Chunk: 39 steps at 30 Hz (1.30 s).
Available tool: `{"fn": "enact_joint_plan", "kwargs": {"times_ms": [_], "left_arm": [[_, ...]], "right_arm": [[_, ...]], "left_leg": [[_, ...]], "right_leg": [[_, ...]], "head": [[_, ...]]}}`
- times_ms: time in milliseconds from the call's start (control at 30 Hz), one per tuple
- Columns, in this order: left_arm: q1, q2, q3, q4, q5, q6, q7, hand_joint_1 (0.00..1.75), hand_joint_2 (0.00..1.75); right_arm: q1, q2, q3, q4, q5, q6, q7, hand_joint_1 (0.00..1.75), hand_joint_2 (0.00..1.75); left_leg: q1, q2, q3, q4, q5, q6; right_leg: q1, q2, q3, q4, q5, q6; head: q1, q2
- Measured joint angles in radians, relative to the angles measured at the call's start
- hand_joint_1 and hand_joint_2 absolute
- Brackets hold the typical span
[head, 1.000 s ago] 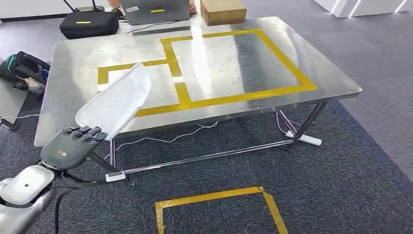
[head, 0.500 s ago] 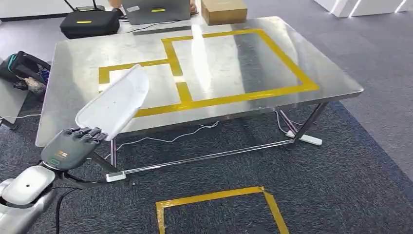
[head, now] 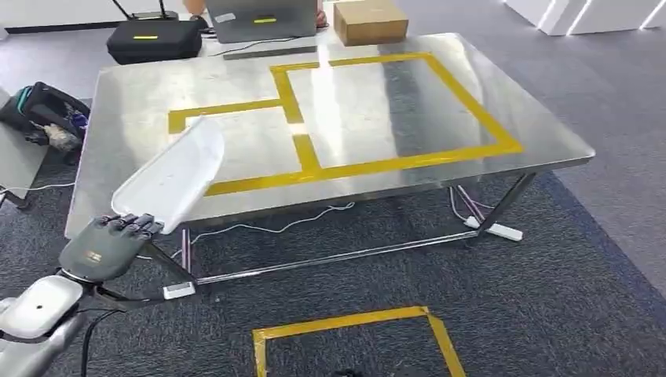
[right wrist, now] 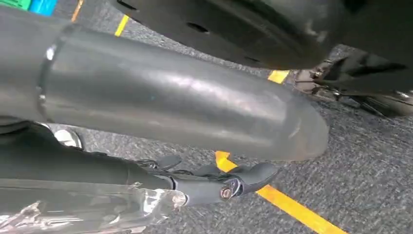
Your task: Take the parts from the cabinet and place them on the table.
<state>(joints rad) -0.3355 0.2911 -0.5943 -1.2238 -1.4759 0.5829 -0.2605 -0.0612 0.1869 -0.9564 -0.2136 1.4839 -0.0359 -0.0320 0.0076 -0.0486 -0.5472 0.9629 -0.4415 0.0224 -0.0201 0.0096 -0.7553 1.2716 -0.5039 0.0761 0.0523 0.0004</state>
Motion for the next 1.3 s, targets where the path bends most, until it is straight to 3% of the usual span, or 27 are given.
{"fn": "enact_joint_plan", "kwargs": {"times_ms": [67,100,133,167,267,300,333,400,467,500,533,567,600,633,667,700,733,767,833,900,967,1000,1033,1067,1133,1167,1300], "left_arm": [[0.004,-0.001,0.004,0.004,0.000,0.000,0.000,1.75,1.75],[0.003,-0.001,0.006,0.005,0.000,0.000,0.000,1.75,1.75],[0.001,0.000,0.008,0.007,0.000,0.000,0.001,1.75,1.75],[-0.001,0.000,0.013,0.008,0.000,0.001,0.002,1.75,1.75],[0.005,-0.003,0.018,0.011,0.000,0.001,0.002,1.75,1.75],[0.004,-0.004,0.023,0.011,0.000,0.002,0.002,1.75,1.75],[0.002,-0.005,0.025,0.012,0.000,0.002,0.002,1.75,1.75],[0.005,-0.007,0.029,0.014,0.000,0.002,0.002,1.75,1.75],[0.011,-0.008,0.031,0.018,0.000,0.002,0.002,1.75,1.75],[0.012,-0.008,0.031,0.020,0.000,0.002,0.002,1.75,1.75],[0.012,-0.008,0.032,0.021,0.000,0.002,0.002,1.75,1.75],[0.013,-0.008,0.032,0.023,0.000,0.002,0.002,1.75,1.75],[0.013,-0.007,0.032,0.024,0.000,0.002,0.002,1.75,1.75],[0.016,-0.006,0.032,0.025,0.000,0.002,0.002,1.75,1.75],[0.015,-0.006,0.034,0.026,0.000,0.002,0.002,1.75,1.75],[0.016,-0.006,0.040,0.026,0.000,0.002,0.002,1.75,1.75],[0.012,-0.007,0.044,0.026,0.000,0.002,0.002,1.75,1.75],[0.006,-0.007,0.048,0.026,0.000,0.002,0.002,1.75,1.75],[0.006,-0.010,0.055,0.027,0.001,0.001,0.003,1.75,1.75],[0.006,-0.009,0.056,0.032,0.001,0.000,0.003,1.75,1.75],[0.009,-0.011,0.056,0.035,0.002,-0.001,0.003,1.75,1.75],[0.011,-0.013,0.056,0.035,0.002,-0.002,0.003,1.75,1.75],[0.014,-0.015,0.056,0.036,0.002,-0.003,0.003,1.75,1.75],[0.015,-0.018,0.057,0.036,0.002,-0.007,0.003,1.75,1.75],[0.014,-0.021,0.060,0.037,0.003,-0.018,0.002,1.75,1.75],[0.015,-0.021,0.063,0.038,0.003,-0.021,0.002,1.75,1.75],[0.016,-0.028,0.076,0.039,0.018,-0.028,-0.009,1.75,1.75]], "right_arm": [[-0.001,0.000,0.000,0.000,0.000,0.000,0.000,0.00,0.00],[0.000,0.000,0.000,0.000,0.001,0.000,0.000,0.00,0.00],[-0.002,0.007,0.000,0.005,0.001,0.000,0.000,0.00,0.00],[-0.005,0.005,0.000,0.005,0.001,0.000,0.000,0.00,0.00],[0.001,0.004,0.000,0.005,0.003,0.000,0.002,0.00,0.00],[0.002,0.004,-0.001,0.005,0.004,-0.001,0.002,0.00,0.00],[0.001,0.004,0.000,0.005,0.005,-0.001,0.001,0.00,0.00],[0.003,0.004,0.000,0.005,0.006,-0.001,0.000,0.00,0.00],[0.008,0.004,0.000,0.005,0.007,-0.001,0.000,0.00,0.00],[0.009,0.003,0.000,0.005,0.008,-0.001,0.000,0.00,0.00],[0.010,0.003,0.000,0.005,0.008,-0.001,0.000,0.00,0.00],[0.009,0.003,0.000,0.005,0.008,-0.001,0.000,0.00,0.00],[0.009,0.003,0.000,0.005,0.008,-0.001,0.000,0.00,0.00],[0.010,0.005,0.000,0.006,0.008,0.000,0.000,0.00,0.00],[0.009,0.005,-0.001,0.006,0.009,-0.001,0.000,0.00,0.00],[0.006,0.005,-0.001,0.006,0.009,-0.001,-0.001,0.00,0.00],[0.007,0.004,-0.001,0.006,0.009,0.000,-0.002,0.00,0.00],[0.003,0.004,-0.001,0.006,0.009,0.000,-0.002,0.00,0.00],[-0.003,0.004,-0.001,0.006,0.009,-0.001,-0.002,0.00,0.00],[-0.003,0.004,0.000,0.006,0.009,0.000,-0.002,0.00,0.00],[0.004,0.004,0.000,0.006,0.009,0.000,0.002,0.00,0.00],[0.007,0.004,0.000,0.006,0.009,0.000,0.002,0.00,0.00],[0.008,0.004,0.000,0.006,0.008,0.000,0.003,0.00,0.00],[0.008,0.003,0.000,0.006,0.008,0.000,0.003,0.00,0.00],[0.011,0.001,-0.001,0.007,0.007,0.000,0.003,0.00,0.00],[0.009,0.001,0.000,0.007,0.007,0.000,0.003,0.00,0.00],[0.006,0.002,-0.001,0.007,0.005,0.000,0.003,0.00,0.00]], "left_leg": [[0.013,-0.001,0.023,0.004,-0.017,-0.020],[0.013,-0.001,0.030,0.006,-0.029,-0.032],[0.014,-0.002,0.030,0.014,-0.035,-0.038],[0.007,-0.002,0.023,0.009,-0.037,-0.042],[0.011,-0.002,0.029,0.020,-0.041,-0.054],[0.011,0.017,0.011,0.062,-0.032,-0.056],[0.009,0.031,-0.033,0.133,-0.035,-0.057],[0.007,0.036,-0.142,0.289,-0.096,-0.056],[0.005,0.036,-0.205,0.339,-0.143,-0.050],[0.003,0.036,-0.211,0.313,-0.136,-0.044],[0.000,0.036,-0.200,0.255,-0.103,-0.034],[-0.005,0.036,-0.179,0.177,-0.044,-0.022],[-0.013,0.042,-0.156,0.095,0.042,-0.007],[-0.031,0.050,-0.148,0.041,0.095,0.002],[-0.039,0.046,-0.135,-0.001,0.082,0.003],[-0.041,0.043,-0.111,-0.009,0.070,-0.003],[-0.038,0.038,-0.098,-0.022,0.060,-0.005],[-0.035,0.034,-0.078,-0.022,0.058,0.001],[-0.030,0.035,-0.041,-0.030,0.076,0.013],[-0.030,0.035,-0.018,-0.030,0.058,0.021],[-0.030,0.033,0.002,-0.029,0.046,0.018],[-0.029,0.028,0.014,-0.029,0.037,0.016],[-0.029,0.024,0.026,-0.028,0.028,0.013],[-0.027,0.022,0.040,-0.027,0.019,0.009],[-0.031,0.021,0.059,-0.022,-0.004,-0.002],[-0.032,0.018,0.058,-0.023,-0.010,-0.005],[-0.030,0.022,0.048,-0.006,-0.017,-0.020]], "right_leg": [[-0.008,0.000,0.082,-0.174,0.100,0.010],[-0.016,0.007,0.113,-0.238,0.121,0.026],[-0.011,0.019,0.116,-0.258,0.069,0.012],[-0.011,0.014,0.123,-0.245,0.076,-0.011],[-0.010,0.013,0.134,-0.240,0.072,-0.037],[-0.008,0.012,0.144,-0.243,0.066,-0.045],[-0.006,0.012,0.153,-0.246,0.060,-0.051],[0.000,0.008,0.173,-0.251,0.044,-0.058],[0.006,0.006,0.203,-0.257,0.024,-0.062],[0.009,0.005,0.222,-0.260,0.012,-0.063],[0.013,0.004,0.244,-0.265,0.000,-0.063],[0.018,0.002,0.267,-0.272,-0.011,-0.063],[0.017,0.000,0.282,-0.283,-0.021,-0.064],[0.021,0.000,0.305,-0.287,-0.030,-0.057],[0.020,0.003,0.307,-0.300,-0.043,-0.051],[0.019,0.000,0.342,-0.330,-0.066,-0.052],[0.020,-0.001,0.354,-0.305,-0.028,-0.043],[0.021,-0.002,0.367,-0.301,-0.032,-0.036],[0.022,-0.003,0.328,-0.210,-0.046,-0.033],[0.019,-0.004,0.215,-0.048,-0.101,-0.028],[0.020,-0.004,0.129,0.011,-0.169,-0.025],[0.019,-0.003,0.117,-0.015,-0.166,-0.023],[0.019,-0.003,0.118,-0.070,-0.135,-0.022],[0.019,-0.003,0.130,-0.148,-0.072,-0.022],[0.016,-0.007,0.146,-0.287,0.113,-0.018],[0.018,-0.005,0.149,-0.288,0.097,-0.041],[0.015,-0.004,0.160,-0.289,0.111,-0.062]], "head": [[0.000,0.000],[0.002,0.000],[0.008,0.000],[0.003,0.001],[-0.001,0.000],[-0.002,0.000],[-0.005,0.000],[-0.006,0.000],[-0.006,0.000],[-0.006,0.000],[-0.006,0.000],[-0.005,0.000],[-0.005,0.000],[-0.002,0.000],[-0.007,0.000],[-0.004,0.000],[-0.007,0.000],[-0.008,0.000],[0.002,0.000],[0.000,0.001],[0.003,0.000],[0.003,0.000],[0.003,0.000],[0.003,0.000],[0.004,0.000],[0.001,0.000],[-0.004,0.000]]}}
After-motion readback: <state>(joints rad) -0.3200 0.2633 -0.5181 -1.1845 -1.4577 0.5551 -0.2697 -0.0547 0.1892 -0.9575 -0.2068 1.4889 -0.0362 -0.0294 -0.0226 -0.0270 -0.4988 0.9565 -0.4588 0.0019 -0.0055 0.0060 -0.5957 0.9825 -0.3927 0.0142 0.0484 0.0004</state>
